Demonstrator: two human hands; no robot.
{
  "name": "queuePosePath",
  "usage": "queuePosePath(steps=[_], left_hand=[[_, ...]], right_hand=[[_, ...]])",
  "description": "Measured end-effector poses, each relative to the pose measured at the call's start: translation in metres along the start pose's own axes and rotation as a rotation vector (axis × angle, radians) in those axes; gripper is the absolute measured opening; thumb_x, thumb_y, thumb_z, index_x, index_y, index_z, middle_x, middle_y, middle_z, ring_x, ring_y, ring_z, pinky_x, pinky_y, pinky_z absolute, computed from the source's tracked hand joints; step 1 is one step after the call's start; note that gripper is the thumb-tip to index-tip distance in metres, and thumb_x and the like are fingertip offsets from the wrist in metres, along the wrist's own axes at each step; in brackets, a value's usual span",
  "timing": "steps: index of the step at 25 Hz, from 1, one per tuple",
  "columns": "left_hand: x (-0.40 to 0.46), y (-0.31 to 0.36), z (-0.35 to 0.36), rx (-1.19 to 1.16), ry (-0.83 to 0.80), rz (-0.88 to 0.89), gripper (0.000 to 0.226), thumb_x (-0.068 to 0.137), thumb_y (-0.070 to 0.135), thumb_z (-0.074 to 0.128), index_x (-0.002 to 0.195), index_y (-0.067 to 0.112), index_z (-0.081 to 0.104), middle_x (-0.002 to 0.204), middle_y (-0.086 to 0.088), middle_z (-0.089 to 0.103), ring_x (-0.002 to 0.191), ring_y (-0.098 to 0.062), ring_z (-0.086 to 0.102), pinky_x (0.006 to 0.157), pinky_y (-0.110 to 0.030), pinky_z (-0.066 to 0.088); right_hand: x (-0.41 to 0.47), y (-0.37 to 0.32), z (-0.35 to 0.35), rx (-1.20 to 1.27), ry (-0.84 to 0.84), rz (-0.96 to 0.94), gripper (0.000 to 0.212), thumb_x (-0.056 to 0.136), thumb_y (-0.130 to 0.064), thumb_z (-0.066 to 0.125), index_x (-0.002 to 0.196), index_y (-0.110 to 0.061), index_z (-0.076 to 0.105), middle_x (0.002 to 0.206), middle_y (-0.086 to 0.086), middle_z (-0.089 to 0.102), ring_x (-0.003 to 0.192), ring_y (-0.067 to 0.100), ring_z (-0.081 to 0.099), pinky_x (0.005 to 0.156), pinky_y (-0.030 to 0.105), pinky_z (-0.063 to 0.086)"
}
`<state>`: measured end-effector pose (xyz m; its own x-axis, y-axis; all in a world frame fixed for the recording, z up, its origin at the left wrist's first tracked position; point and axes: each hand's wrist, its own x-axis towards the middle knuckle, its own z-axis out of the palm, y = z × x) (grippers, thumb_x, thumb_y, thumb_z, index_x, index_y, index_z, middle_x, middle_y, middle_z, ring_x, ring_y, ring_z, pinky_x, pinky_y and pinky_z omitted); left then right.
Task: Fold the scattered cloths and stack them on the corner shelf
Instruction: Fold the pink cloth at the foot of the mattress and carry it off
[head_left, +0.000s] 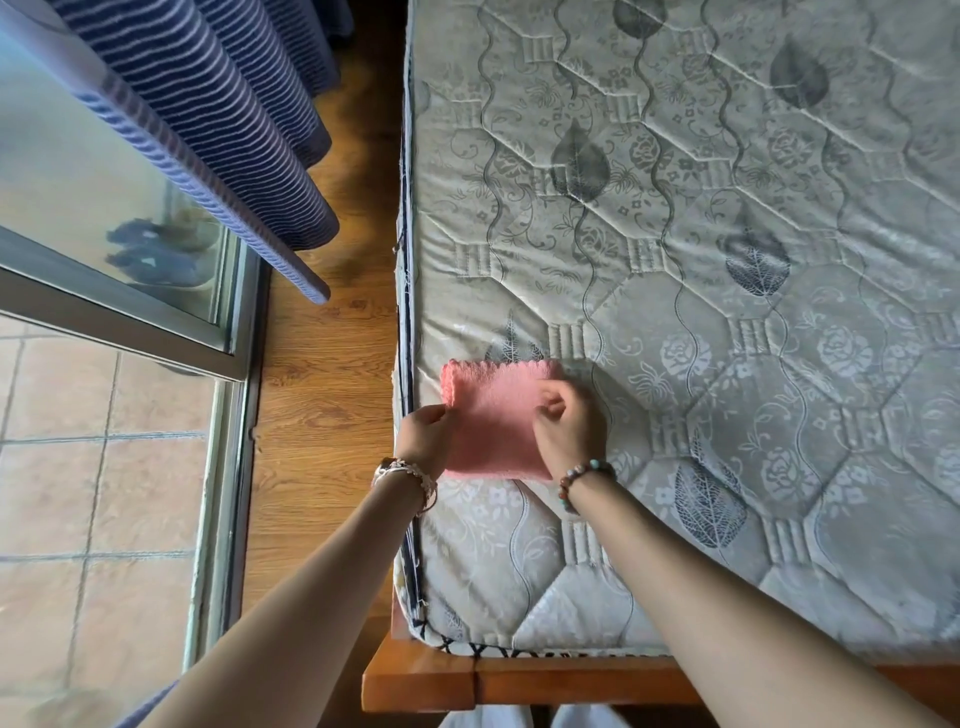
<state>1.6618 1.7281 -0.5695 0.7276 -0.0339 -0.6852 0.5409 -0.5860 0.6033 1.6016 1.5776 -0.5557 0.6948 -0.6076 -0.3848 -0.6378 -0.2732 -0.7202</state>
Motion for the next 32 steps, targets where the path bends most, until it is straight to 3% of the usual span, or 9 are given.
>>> queuePosePath(steps=[5,9,12,15,18,21,25,29,32], left_hand=[[-0.005,-0.008,0.006,0.282,0.127,0.000,0.023,0.092,0.019,0.050,0.100,0.013,0.070,0.093,-0.011,0.069,0.088,-0.030,0.063,0.069,-0.028,0.044],[-0.003,-0.016,0.012,0.391,0.197,0.002,0.036,0.093,0.037,0.050,0.119,0.015,0.062,0.114,-0.013,0.064,0.107,-0.032,0.055,0.092,-0.037,0.045],[0.002,-0.010,0.012,0.157,0.101,-0.087,0.037,0.089,0.038,0.063,0.111,0.007,0.061,0.101,-0.010,0.066,0.098,-0.027,0.063,0.086,-0.031,0.051],[-0.004,-0.007,0.011,-0.158,-0.085,-0.262,0.035,0.078,0.040,0.075,0.083,0.007,0.064,0.094,-0.016,0.070,0.093,-0.030,0.068,0.084,-0.040,0.058],[-0.012,-0.008,0.016,-0.436,-0.247,-0.390,0.054,0.075,0.038,0.079,0.104,-0.005,0.062,0.105,-0.021,0.068,0.094,-0.031,0.065,0.082,-0.038,0.058],[-0.018,-0.001,0.018,-0.575,-0.364,-0.377,0.074,0.066,0.037,0.084,0.117,-0.011,0.058,0.106,-0.023,0.064,0.091,-0.032,0.060,0.075,-0.036,0.056],[-0.034,0.033,0.016,-0.726,-0.389,-0.357,0.052,0.081,0.022,0.073,0.121,-0.007,0.057,0.118,-0.024,0.066,0.090,-0.030,0.066,0.071,-0.040,0.061],[-0.060,0.074,0.018,-0.780,-0.454,-0.312,0.022,0.095,0.025,0.058,0.098,0.004,0.061,0.073,-0.010,0.072,0.057,-0.018,0.070,0.050,-0.029,0.058],[-0.089,0.113,0.020,-0.751,-0.542,-0.221,0.021,0.095,0.028,0.056,0.102,0.008,0.060,0.076,-0.007,0.070,0.059,-0.017,0.069,0.052,-0.028,0.058]], right_hand=[[0.004,0.031,0.002,-0.221,-0.100,-0.090,0.046,0.081,-0.001,0.062,0.124,-0.016,0.066,0.107,0.020,0.066,0.117,0.037,0.049,0.102,0.043,0.037],[0.003,0.040,0.001,-0.136,-0.187,-0.017,0.062,0.085,-0.012,0.067,0.142,-0.025,0.047,0.121,0.017,0.061,0.119,0.031,0.052,0.103,0.029,0.037],[0.003,0.038,-0.001,0.103,-0.194,0.219,0.085,0.077,-0.022,0.079,0.148,-0.018,0.033,0.138,0.007,0.053,0.123,0.026,0.054,0.103,0.032,0.043],[0.000,0.039,-0.006,0.277,-0.236,0.436,0.060,0.073,-0.043,0.080,0.120,-0.010,0.062,0.113,0.005,0.069,0.104,0.023,0.065,0.080,0.027,0.050],[-0.006,0.037,-0.013,0.467,-0.425,0.680,0.060,0.075,-0.058,0.071,0.116,-0.017,0.062,0.105,0.006,0.071,0.093,0.023,0.069,0.067,0.027,0.048],[-0.007,0.035,-0.020,0.665,-0.433,0.641,0.053,0.073,-0.034,0.081,0.114,-0.007,0.063,0.100,0.016,0.073,0.077,0.025,0.072,0.057,0.028,0.057],[-0.006,0.025,-0.046,0.787,-0.313,0.528,0.026,0.074,-0.008,0.079,0.096,-0.002,0.067,0.084,0.012,0.071,0.062,0.016,0.069,0.054,0.023,0.056],[-0.015,0.002,-0.090,0.802,-0.360,0.460,0.042,0.074,-0.011,0.079,0.112,0.000,0.064,0.094,0.012,0.073,0.079,0.022,0.069,0.068,0.027,0.057],[-0.018,-0.021,-0.145,0.909,-0.481,0.550,0.042,0.077,-0.031,0.075,0.110,-0.005,0.066,0.095,0.012,0.074,0.084,0.024,0.070,0.072,0.031,0.058]])
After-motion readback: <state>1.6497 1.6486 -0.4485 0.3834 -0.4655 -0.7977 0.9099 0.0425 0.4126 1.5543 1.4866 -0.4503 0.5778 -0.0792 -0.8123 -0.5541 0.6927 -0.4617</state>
